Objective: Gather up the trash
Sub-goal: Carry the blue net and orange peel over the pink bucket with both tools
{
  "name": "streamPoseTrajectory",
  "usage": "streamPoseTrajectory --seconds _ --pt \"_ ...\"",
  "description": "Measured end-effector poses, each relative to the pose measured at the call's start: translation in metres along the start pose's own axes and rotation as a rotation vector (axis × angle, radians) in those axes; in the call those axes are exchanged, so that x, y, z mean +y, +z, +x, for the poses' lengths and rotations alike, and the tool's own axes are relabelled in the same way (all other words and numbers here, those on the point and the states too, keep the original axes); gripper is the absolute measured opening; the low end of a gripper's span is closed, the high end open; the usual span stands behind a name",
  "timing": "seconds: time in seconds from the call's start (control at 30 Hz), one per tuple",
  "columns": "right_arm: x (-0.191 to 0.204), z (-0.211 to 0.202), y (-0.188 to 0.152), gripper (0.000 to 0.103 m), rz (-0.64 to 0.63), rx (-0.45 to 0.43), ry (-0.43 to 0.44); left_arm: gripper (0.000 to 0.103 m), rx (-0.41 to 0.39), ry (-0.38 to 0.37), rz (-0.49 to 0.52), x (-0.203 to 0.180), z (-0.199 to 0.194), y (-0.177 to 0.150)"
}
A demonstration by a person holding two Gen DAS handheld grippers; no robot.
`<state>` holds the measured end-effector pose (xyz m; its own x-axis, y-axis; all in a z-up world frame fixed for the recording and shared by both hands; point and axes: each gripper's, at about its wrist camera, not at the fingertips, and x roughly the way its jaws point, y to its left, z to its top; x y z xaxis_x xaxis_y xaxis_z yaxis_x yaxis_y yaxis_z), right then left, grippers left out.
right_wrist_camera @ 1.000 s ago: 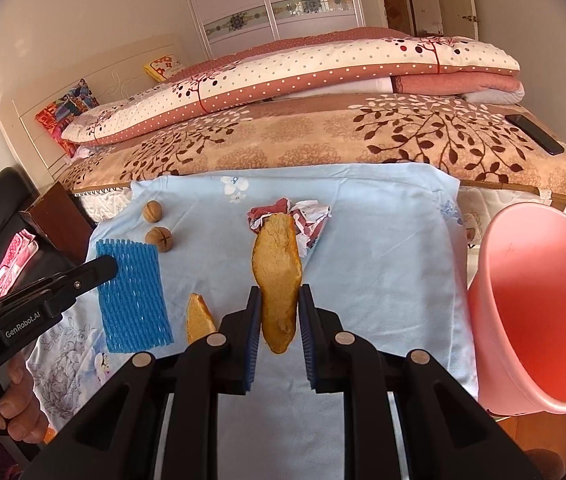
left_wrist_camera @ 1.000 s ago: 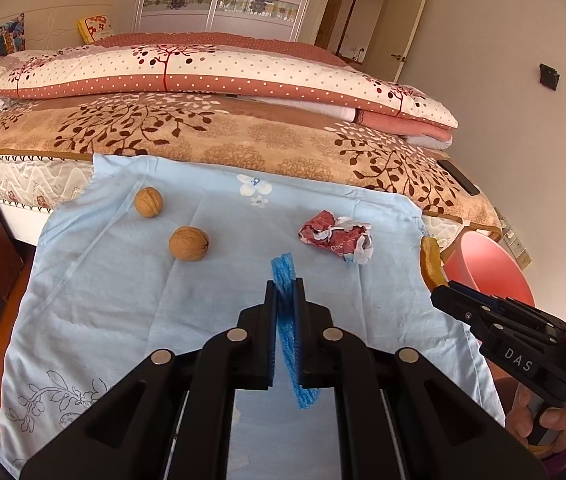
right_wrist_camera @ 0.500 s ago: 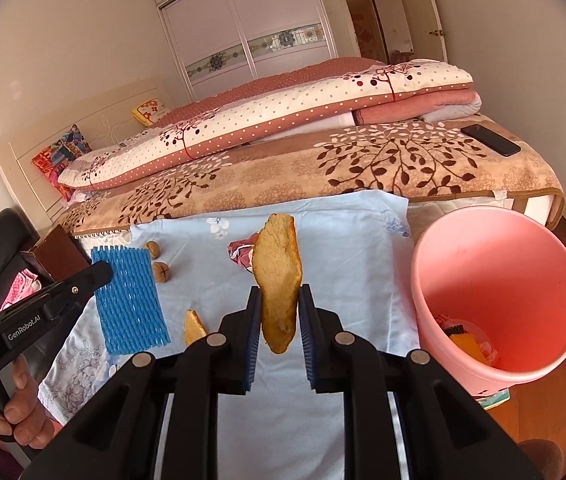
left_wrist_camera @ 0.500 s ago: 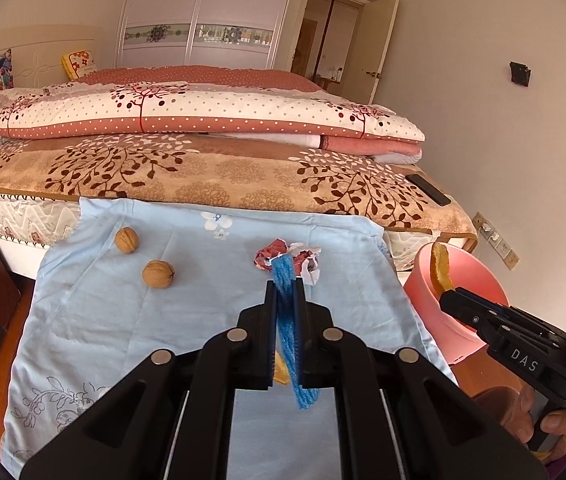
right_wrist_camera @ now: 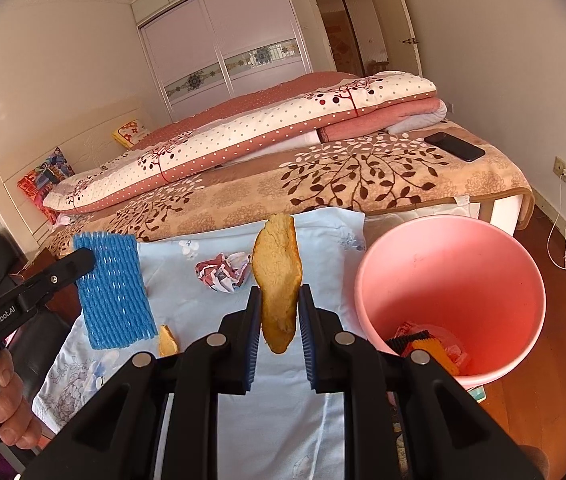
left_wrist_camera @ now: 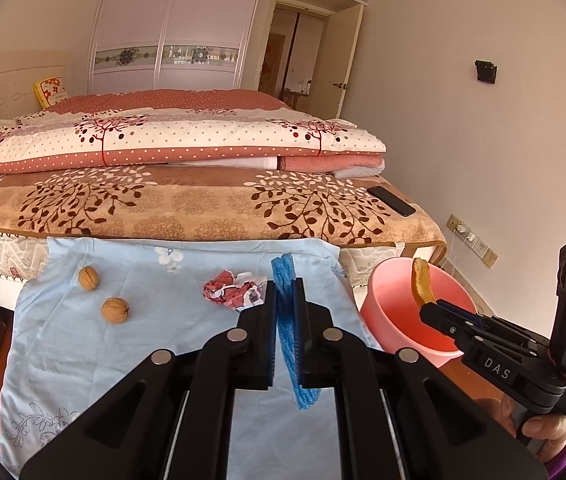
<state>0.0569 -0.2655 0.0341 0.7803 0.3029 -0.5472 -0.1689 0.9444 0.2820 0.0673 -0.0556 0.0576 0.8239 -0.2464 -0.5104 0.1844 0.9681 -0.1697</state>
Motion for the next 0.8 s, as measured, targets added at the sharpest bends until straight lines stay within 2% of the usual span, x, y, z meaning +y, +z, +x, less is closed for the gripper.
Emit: streamPoseTrajectory --seconds 0.27,0.8 --pt "-0.032 0.002 0.011 0.018 0.030 -0.008 -0.058 0.007 -0.009 -0.078 0.019 -0.029 0.020 0.011" --pt "-0.109 0.010 0.013 0.018 0.120 0.015 -0.172 0.007 0.036 -0.229 0.074 -0.098 0.079 0.021"
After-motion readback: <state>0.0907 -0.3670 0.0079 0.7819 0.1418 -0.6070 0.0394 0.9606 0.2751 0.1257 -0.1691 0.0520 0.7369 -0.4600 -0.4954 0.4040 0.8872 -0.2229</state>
